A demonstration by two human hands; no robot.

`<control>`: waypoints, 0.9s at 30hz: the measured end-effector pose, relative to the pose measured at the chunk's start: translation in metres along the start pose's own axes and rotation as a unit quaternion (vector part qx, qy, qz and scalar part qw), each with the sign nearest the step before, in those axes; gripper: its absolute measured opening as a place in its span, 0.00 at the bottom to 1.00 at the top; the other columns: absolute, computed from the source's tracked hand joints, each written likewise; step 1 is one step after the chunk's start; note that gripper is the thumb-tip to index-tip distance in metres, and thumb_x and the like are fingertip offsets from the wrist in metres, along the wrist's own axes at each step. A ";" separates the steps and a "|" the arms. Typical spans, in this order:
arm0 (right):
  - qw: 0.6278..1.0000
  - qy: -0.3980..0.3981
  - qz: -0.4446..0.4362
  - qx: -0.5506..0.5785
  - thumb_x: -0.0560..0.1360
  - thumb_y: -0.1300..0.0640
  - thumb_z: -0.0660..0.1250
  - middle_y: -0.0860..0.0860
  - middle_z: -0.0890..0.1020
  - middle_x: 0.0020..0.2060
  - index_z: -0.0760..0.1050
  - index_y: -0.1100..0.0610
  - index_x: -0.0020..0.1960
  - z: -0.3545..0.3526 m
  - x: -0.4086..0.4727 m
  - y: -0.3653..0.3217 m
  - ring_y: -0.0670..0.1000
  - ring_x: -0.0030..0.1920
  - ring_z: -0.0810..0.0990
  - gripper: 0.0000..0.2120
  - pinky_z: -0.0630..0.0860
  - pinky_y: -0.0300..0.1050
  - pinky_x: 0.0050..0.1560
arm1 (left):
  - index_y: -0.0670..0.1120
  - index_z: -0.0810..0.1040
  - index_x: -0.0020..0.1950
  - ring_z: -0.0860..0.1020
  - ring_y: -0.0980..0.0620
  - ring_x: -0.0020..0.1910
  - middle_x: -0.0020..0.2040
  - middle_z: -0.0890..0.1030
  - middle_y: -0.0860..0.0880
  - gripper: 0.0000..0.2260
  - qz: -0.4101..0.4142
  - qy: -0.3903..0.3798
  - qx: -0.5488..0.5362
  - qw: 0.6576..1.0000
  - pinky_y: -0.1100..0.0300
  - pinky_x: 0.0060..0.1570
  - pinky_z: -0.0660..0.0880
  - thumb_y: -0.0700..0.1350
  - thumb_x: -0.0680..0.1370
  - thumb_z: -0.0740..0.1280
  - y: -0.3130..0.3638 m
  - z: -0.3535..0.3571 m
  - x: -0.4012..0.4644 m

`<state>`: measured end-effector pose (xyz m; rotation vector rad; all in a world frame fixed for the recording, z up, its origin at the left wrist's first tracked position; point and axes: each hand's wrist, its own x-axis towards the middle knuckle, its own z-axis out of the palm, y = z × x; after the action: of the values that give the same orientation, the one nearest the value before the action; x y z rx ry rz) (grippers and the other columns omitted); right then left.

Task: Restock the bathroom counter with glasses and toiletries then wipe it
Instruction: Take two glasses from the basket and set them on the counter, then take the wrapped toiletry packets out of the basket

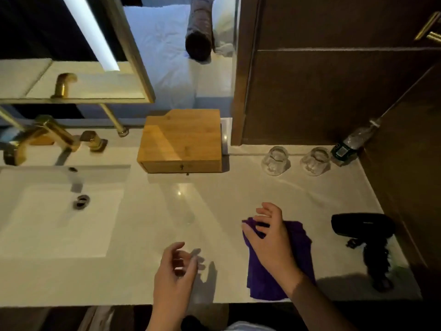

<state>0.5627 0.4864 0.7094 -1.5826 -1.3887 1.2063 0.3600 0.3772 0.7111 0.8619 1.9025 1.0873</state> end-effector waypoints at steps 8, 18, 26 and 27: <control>0.974 -0.201 -0.032 -0.097 0.74 0.49 0.73 0.40 0.78 0.53 0.68 0.35 0.56 0.082 -0.095 -0.001 0.39 0.49 0.80 0.18 0.79 0.34 0.47 | 0.55 0.78 0.56 0.81 0.60 0.42 0.42 0.83 0.48 0.11 -0.056 0.097 0.023 0.993 0.74 0.38 0.74 0.41 0.79 0.71 -0.068 -0.115 -0.086; 0.808 -0.510 -0.071 -0.286 0.77 0.50 0.69 0.44 0.78 0.48 0.70 0.44 0.58 0.185 -0.147 0.032 0.44 0.39 0.78 0.12 0.74 0.34 0.40 | 0.48 0.76 0.56 0.75 0.51 0.35 0.40 0.77 0.45 0.04 -0.315 0.193 -0.035 0.929 0.58 0.34 0.70 0.42 0.82 0.67 -0.213 -0.158 -0.184; 0.630 -0.623 0.020 -0.463 0.77 0.54 0.68 0.54 0.84 0.45 0.77 0.60 0.51 0.231 -0.128 0.078 0.51 0.40 0.77 0.09 0.72 0.46 0.42 | 0.41 0.77 0.44 0.78 0.44 0.42 0.41 0.81 0.41 0.08 -0.550 0.272 -0.152 0.775 0.54 0.45 0.72 0.41 0.83 0.65 -0.255 -0.119 -0.294; 0.625 -0.621 0.023 -0.474 0.77 0.55 0.67 0.56 0.85 0.46 0.78 0.63 0.51 0.236 -0.127 0.084 0.51 0.39 0.77 0.10 0.73 0.47 0.42 | 0.42 0.78 0.44 0.78 0.45 0.42 0.41 0.81 0.43 0.09 -0.556 0.272 -0.156 0.769 0.55 0.44 0.71 0.42 0.83 0.64 -0.253 -0.113 -0.306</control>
<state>0.3689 0.3299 0.5807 -1.1881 -3.3296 1.8625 0.3645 -0.0231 0.6102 -0.8449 2.0411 0.8258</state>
